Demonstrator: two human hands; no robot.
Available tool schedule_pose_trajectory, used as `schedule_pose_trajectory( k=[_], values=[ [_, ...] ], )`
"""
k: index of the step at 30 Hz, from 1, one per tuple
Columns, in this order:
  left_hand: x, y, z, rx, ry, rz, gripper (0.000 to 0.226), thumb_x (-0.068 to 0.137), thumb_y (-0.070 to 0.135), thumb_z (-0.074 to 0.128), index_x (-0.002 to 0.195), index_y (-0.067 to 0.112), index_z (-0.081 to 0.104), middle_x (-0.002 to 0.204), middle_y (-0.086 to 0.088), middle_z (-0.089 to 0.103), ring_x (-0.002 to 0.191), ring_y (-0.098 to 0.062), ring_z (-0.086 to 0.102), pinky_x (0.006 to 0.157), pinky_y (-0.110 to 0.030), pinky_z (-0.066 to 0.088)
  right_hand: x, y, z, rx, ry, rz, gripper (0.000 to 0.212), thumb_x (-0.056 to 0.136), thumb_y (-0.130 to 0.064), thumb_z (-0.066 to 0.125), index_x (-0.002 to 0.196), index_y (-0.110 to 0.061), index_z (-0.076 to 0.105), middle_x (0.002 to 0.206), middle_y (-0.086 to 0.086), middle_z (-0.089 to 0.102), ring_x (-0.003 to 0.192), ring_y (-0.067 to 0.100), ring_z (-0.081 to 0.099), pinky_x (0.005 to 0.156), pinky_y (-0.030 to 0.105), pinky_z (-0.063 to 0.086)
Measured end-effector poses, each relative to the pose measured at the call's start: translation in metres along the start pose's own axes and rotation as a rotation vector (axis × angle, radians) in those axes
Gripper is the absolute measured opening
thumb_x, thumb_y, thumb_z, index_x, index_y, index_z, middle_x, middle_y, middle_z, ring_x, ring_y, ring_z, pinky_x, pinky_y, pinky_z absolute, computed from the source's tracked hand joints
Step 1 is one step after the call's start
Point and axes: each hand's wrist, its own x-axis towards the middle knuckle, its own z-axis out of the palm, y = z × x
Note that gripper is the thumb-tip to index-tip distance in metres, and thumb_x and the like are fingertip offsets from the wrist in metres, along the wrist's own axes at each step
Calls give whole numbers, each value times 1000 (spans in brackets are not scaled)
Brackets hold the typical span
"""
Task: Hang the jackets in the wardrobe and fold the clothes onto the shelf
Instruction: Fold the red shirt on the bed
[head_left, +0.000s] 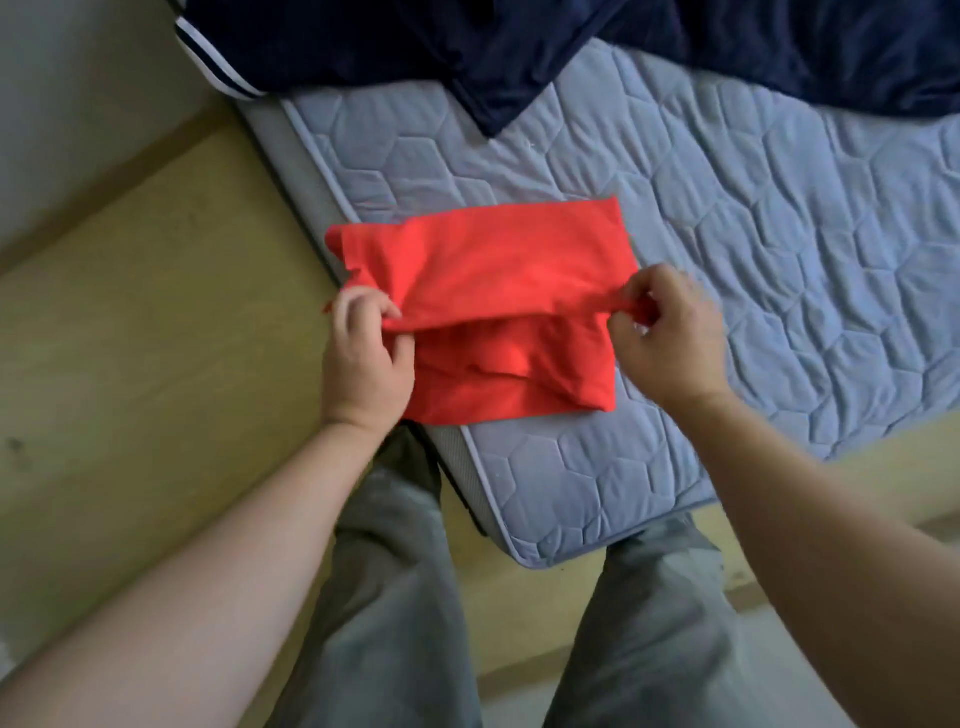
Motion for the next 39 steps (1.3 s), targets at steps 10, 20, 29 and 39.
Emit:
schedule_pose_trajectory(
  k=[10, 20, 29, 39],
  values=[
    [-97, -28, 54, 441, -649, -341, 22, 86, 7, 59, 108, 10, 58, 137, -13, 42, 101, -37, 58, 78, -43, 49, -77, 56, 36, -346, -583, 68, 22, 76, -14, 67, 97, -9, 65, 98, 12, 62, 100, 37, 55, 74, 42, 50],
    [18, 33, 60, 391, -207, 31, 41, 65, 15, 61, 107, 15, 61, 117, -9, 59, 106, -35, 54, 87, -45, 42, 1, 49, 55, 205, -150, 792, 73, 83, -62, 67, 132, -12, 51, 119, 3, 61, 108, 18, 60, 98, 32, 46],
    [118, 50, 101, 442, -1009, -28, 64, 68, 29, 80, 127, 23, 56, 123, -5, 65, 111, -28, 60, 91, -32, 49, -8, 66, 59, 330, -210, 933, 63, 81, -67, 67, 111, -11, 66, 98, 0, 71, 83, 12, 65, 75, 28, 53],
    [135, 33, 101, 339, -1100, -92, 40, 79, 34, 82, 112, 17, 70, 98, -2, 70, 92, -23, 67, 82, -28, 49, -102, 34, 100, 1410, 5, 1478, 58, 74, -69, 64, 112, -26, 63, 116, -9, 65, 108, 8, 60, 96, 33, 43]
  ],
)
